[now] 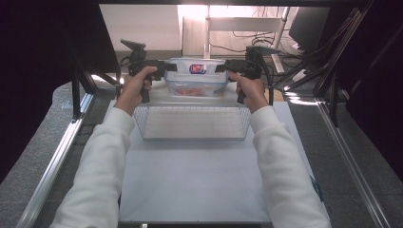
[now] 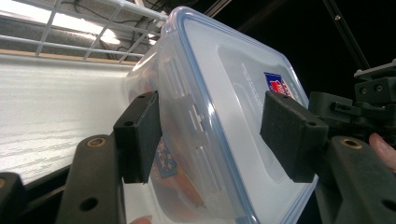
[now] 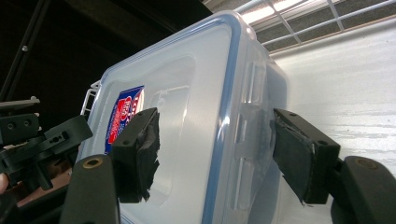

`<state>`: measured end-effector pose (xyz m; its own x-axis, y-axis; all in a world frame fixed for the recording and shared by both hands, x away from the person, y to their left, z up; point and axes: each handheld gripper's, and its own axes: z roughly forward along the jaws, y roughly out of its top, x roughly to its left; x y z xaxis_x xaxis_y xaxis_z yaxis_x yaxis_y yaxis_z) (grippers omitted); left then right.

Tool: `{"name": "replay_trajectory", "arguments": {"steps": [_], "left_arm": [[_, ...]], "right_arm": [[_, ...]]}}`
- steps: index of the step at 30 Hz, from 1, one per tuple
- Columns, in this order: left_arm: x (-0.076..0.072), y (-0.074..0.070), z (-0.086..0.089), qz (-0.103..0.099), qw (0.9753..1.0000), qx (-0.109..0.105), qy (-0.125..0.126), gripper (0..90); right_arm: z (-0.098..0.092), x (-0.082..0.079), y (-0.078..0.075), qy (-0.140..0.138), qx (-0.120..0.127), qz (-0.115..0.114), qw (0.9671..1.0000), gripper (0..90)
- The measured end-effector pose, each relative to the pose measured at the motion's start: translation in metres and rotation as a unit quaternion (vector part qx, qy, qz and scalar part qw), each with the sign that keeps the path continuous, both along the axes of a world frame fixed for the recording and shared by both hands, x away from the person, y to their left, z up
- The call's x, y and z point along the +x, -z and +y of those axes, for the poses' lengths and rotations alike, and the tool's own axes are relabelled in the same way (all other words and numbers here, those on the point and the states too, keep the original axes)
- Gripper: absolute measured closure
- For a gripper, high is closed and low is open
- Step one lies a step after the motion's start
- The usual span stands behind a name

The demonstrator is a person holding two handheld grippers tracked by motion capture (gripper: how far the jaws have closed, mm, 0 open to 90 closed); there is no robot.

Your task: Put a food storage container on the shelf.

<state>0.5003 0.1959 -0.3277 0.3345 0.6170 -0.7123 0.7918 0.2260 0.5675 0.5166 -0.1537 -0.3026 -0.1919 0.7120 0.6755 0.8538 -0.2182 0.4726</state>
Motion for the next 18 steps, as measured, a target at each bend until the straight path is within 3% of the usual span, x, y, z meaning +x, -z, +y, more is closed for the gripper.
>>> {"name": "replay_trajectory", "arguments": {"steps": [2,5,6,8,11,12,13,16,18], "left_arm": [[-0.001,0.0,-0.002,-0.005,1.0,0.008,-0.003,33.5],[-0.008,-0.006,-0.008,-0.038,0.997,0.061,-0.03,26.9],[-0.008,-0.006,-0.008,-0.038,0.997,0.061,-0.03,24.9],[-0.013,-0.009,-0.006,-0.06,0.9949,0.072,-0.039,22.7],[-0.022,-0.016,-0.001,-0.088,0.991,0.091,-0.043,20.0],[-0.031,-0.02,0.001,-0.097,0.9892,0.104,-0.036,19.5],[-0.031,-0.02,0.001,-0.097,0.9892,0.104,-0.036,19.4],[-0.047,-0.025,0.004,-0.12,0.9848,0.122,-0.029,19.4],[-0.062,-0.025,0.007,-0.133,0.9842,0.114,-0.025,19.8]], "right_arm": [[0.001,-0.002,0.0,0.005,-0.007,-0.01,0.9999,32.4],[0.006,-0.006,-0.004,0.007,-0.025,-0.024,0.9994,23.9],[0.006,-0.006,-0.004,0.007,-0.025,-0.024,0.9994,23.9],[0.008,-0.012,-0.008,0.01,-0.031,-0.04,0.9987,20.2],[0.006,-0.023,-0.017,0.022,-0.055,-0.078,0.9952,17.9],[0.003,-0.029,-0.023,0.017,-0.065,-0.098,0.9929,16.9],[0.003,-0.029,-0.023,0.017,-0.065,-0.098,0.9929,16.9],[-0.005,-0.04,-0.029,-0.001,-0.072,-0.115,0.9907,16.7],[-0.012,-0.05,-0.03,-0.014,-0.07,-0.125,0.9895,16.8]]}}
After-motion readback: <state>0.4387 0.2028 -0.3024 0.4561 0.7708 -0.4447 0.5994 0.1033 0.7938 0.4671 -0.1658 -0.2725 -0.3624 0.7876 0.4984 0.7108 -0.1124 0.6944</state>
